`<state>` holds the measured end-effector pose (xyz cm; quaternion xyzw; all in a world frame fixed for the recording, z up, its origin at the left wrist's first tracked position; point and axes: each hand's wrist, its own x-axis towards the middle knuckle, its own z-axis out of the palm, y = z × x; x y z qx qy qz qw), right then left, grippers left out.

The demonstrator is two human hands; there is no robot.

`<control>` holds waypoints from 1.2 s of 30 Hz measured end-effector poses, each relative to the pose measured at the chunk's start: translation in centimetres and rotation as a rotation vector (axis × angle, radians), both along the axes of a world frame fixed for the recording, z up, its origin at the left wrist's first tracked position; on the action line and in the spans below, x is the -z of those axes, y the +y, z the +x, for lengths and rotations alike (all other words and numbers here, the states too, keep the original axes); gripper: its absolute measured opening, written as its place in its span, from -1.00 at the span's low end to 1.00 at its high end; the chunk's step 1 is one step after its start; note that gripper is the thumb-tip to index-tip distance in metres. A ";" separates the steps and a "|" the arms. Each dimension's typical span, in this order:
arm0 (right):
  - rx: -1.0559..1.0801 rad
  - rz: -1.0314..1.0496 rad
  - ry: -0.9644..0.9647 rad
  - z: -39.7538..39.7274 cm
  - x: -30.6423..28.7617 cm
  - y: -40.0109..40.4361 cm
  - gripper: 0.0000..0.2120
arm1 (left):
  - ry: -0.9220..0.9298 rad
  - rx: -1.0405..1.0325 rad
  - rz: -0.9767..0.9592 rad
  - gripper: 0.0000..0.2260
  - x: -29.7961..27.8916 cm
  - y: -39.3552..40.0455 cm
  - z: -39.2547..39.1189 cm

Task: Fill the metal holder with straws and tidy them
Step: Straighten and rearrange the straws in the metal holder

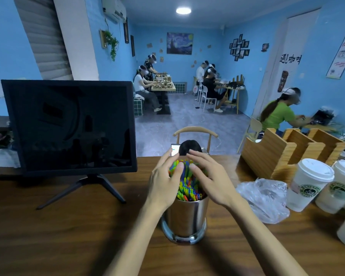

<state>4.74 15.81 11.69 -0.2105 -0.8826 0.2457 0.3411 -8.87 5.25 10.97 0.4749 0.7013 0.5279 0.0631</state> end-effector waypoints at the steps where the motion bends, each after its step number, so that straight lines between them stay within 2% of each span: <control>1: 0.025 0.001 0.018 0.1 0.0 0.0 -0.65 | 0.031 0.030 -0.016 -0.63 -0.2 0.0 0.0; 5: 0.029 0.018 -0.071 -0.2 0.3 -0.6 -0.63 | 0.225 0.132 -0.205 -0.58 -0.3 0.1 0.2; 12: 0.014 0.059 -0.199 -0.1 -0.5 -0.4 -0.57 | 0.325 0.150 -0.324 -0.54 -0.6 -0.3 -0.4; 16: -0.055 -0.087 -0.058 0.2 0.1 -0.1 -0.66 | 0.295 0.128 -0.252 -0.55 0.0 -0.2 -0.2; 19: -0.098 -0.289 0.175 1.3 0.5 0.2 -0.71 | 0.192 0.078 -0.074 -0.58 0.4 -0.7 0.2; 21: -0.115 -0.343 0.238 2.4 1.0 0.4 -0.69 | 0.153 0.065 0.050 -0.60 0.7 -1.5 0.8; 22: -0.143 -0.357 0.231 3.0 1.4 0.4 -0.67 | 0.167 0.096 0.065 -0.58 0.9 -1.9 1.3; 26: -0.248 -0.323 0.118 3.7 3.1 0.1 -0.65 | 0.468 0.125 0.006 -0.54 2.1 -1.5 1.9; 31: -0.160 -0.273 0.188 2.5 2.8 0.1 -0.66 | 0.459 0.053 0.014 -0.57 2.2 -0.5 1.8; 36: -0.240 -0.330 0.215 3.5 3.4 0.0 -0.56 | 0.411 -0.080 0.209 -0.69 2.9 -1.8 2.9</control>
